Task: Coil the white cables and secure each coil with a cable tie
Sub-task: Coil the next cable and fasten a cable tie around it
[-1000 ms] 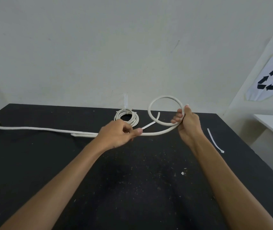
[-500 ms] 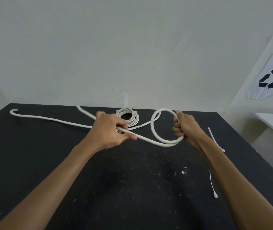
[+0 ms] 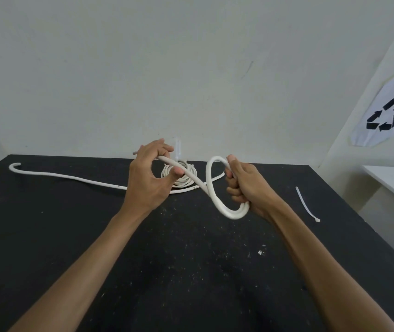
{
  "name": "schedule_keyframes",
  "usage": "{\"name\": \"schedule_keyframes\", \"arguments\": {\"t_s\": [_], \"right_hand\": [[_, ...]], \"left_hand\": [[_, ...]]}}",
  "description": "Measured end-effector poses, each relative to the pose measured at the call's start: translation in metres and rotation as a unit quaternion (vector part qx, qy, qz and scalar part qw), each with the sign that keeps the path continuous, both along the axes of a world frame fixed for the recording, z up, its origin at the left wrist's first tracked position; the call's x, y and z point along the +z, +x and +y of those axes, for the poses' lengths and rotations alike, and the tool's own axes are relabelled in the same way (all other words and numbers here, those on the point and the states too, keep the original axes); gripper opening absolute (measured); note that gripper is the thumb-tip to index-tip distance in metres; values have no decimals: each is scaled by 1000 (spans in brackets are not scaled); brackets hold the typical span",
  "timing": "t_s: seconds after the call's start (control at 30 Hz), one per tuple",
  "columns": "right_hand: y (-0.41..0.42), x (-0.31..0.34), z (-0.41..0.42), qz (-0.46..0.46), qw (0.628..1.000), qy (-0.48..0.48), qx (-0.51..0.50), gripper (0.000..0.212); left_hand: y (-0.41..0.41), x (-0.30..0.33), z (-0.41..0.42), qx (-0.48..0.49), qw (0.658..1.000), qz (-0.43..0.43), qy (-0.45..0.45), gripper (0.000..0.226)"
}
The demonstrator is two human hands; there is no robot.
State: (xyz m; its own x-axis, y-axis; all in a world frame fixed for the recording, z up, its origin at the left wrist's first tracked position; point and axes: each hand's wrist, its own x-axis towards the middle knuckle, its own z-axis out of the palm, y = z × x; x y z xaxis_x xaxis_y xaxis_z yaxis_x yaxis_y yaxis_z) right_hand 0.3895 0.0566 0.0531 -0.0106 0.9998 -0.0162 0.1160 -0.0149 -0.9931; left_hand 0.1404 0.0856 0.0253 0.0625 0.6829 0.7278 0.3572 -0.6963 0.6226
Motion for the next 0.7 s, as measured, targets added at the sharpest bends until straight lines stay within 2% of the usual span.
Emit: {"name": "schedule_keyframes", "arguments": {"t_s": [0.07, 0.1, 0.2, 0.23, 0.33, 0.47, 0.6, 0.7], "right_hand": [[-10, 4, 1, -30, 999, 27, -23, 49], [-15, 6, 1, -45, 997, 42, -36, 49], [-29, 6, 5, -101, 989, 87, -67, 51], [-34, 5, 6, -115, 986, 98, -76, 52], [-47, 1, 7, -138, 979, 116, -94, 55], [-64, -1, 4, -163, 972, 128, -108, 56], [-74, 2, 5, -187, 967, 140, -100, 57], [-76, 3, 9, -208, 964, 139, -93, 59]], "left_hand": [[5, 4, -5, -15, 998, -33, -46, 71], [8, 6, -8, -24, 995, -53, -77, 68], [19, 4, -13, -53, 980, -116, -153, 34], [22, 3, -14, -57, 976, -132, -163, 31], [30, -2, -14, -89, 960, -178, -195, 53], [42, -1, -18, -134, 932, -243, -231, 68], [50, -2, -21, -148, 885, -306, -318, 54], [53, 4, -26, -181, 836, -361, -371, 52]]}}
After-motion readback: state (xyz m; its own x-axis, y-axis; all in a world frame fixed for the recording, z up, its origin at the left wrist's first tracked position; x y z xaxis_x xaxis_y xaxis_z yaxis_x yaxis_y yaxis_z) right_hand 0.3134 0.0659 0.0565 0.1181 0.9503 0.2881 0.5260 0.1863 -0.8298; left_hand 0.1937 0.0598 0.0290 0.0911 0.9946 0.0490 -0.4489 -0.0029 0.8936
